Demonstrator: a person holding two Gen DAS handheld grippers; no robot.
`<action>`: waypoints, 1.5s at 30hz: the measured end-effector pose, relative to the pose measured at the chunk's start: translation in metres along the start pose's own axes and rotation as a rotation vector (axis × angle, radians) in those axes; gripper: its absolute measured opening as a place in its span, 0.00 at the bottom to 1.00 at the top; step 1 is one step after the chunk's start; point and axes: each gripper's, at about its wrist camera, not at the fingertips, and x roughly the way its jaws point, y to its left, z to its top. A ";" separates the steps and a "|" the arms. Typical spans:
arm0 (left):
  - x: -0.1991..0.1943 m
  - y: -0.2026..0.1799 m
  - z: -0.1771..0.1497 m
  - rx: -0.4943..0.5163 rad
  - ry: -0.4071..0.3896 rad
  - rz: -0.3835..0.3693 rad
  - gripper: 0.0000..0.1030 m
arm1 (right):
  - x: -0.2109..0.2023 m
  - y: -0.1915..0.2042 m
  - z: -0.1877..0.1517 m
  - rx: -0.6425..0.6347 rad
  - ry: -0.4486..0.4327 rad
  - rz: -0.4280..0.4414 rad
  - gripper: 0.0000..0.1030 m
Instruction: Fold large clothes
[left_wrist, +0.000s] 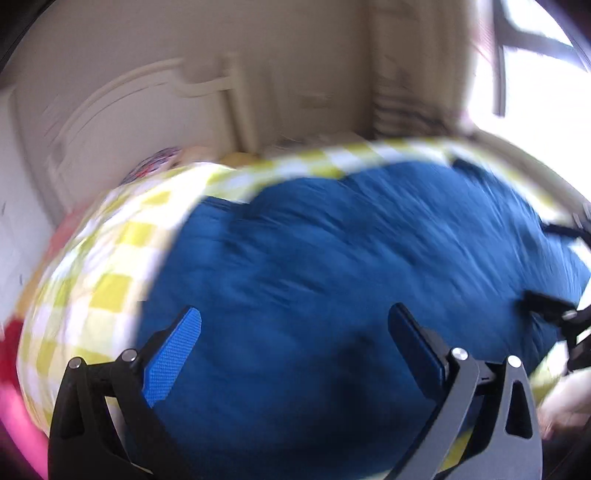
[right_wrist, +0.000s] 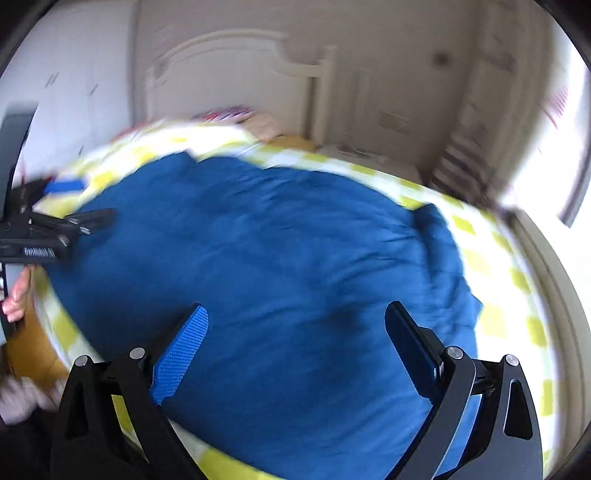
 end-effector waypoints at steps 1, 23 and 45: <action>0.009 -0.012 -0.007 0.034 0.017 0.042 0.98 | 0.005 0.002 -0.004 -0.004 -0.002 -0.017 0.92; 0.020 0.004 -0.028 -0.032 0.014 0.005 0.98 | -0.022 -0.017 -0.002 0.060 -0.042 -0.055 0.95; 0.000 0.090 -0.046 -0.195 0.063 0.061 0.97 | 0.002 -0.077 -0.005 0.229 0.062 -0.032 0.92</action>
